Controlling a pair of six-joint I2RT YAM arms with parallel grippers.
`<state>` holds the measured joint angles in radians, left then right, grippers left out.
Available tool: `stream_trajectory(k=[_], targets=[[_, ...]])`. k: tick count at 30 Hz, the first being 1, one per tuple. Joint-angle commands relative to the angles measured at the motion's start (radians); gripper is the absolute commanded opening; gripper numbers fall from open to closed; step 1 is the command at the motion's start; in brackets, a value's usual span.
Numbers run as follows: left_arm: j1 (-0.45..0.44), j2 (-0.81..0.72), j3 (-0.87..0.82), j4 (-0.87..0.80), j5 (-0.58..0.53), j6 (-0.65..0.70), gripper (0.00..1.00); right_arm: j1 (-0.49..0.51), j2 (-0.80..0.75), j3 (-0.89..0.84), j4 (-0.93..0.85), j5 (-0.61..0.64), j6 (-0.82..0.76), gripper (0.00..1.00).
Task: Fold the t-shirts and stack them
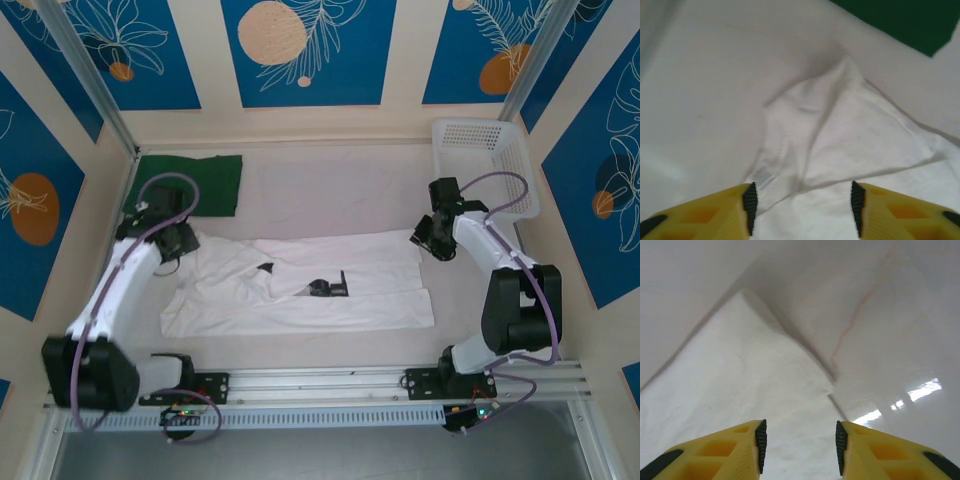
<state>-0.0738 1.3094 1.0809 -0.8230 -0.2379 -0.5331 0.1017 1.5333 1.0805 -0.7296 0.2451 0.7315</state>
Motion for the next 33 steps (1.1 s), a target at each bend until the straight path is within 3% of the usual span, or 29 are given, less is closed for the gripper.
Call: stream_trajectory(k=[1, 3, 5, 10, 15, 20, 24, 28, 33], targets=[[0.006, 0.168, 0.088, 0.029, 0.155, 0.110, 0.61, 0.072, 0.117, 0.119, 0.000, -0.027, -0.031, 0.40], [0.016, 0.280, 0.150, 0.016, 0.135, 0.160, 0.73, 0.107, 0.224, 0.210, -0.046, -0.021, -0.049, 0.39], [0.043, 0.368, 0.215, -0.008, 0.133, 0.181, 0.77, 0.117, 0.314, 0.282, -0.086, -0.040, -0.048, 0.39], [0.101, 0.514, 0.323, -0.043, 0.171, 0.173, 0.75, 0.127, 0.462, 0.387, -0.110, -0.078, -0.037, 0.38], [0.121, 0.606, 0.368, -0.025, 0.282, 0.170, 0.57, 0.131, 0.527, 0.444, -0.128, -0.073, -0.029, 0.38], [0.121, 0.640, 0.391, -0.014, 0.308, 0.181, 0.55, 0.124, 0.555, 0.477, -0.141, -0.069, -0.025, 0.38], [0.121, 0.676, 0.415, -0.022, 0.320, 0.192, 0.46, 0.122, 0.568, 0.476, -0.140, -0.066, -0.019, 0.38], [0.124, 0.680, 0.410, -0.013, 0.289, 0.206, 0.20, 0.110, 0.583, 0.474, -0.145, -0.067, -0.004, 0.38], [0.143, 0.660, 0.387, 0.024, 0.285, 0.226, 0.00, 0.086, 0.604, 0.474, -0.166, -0.071, 0.020, 0.38]])
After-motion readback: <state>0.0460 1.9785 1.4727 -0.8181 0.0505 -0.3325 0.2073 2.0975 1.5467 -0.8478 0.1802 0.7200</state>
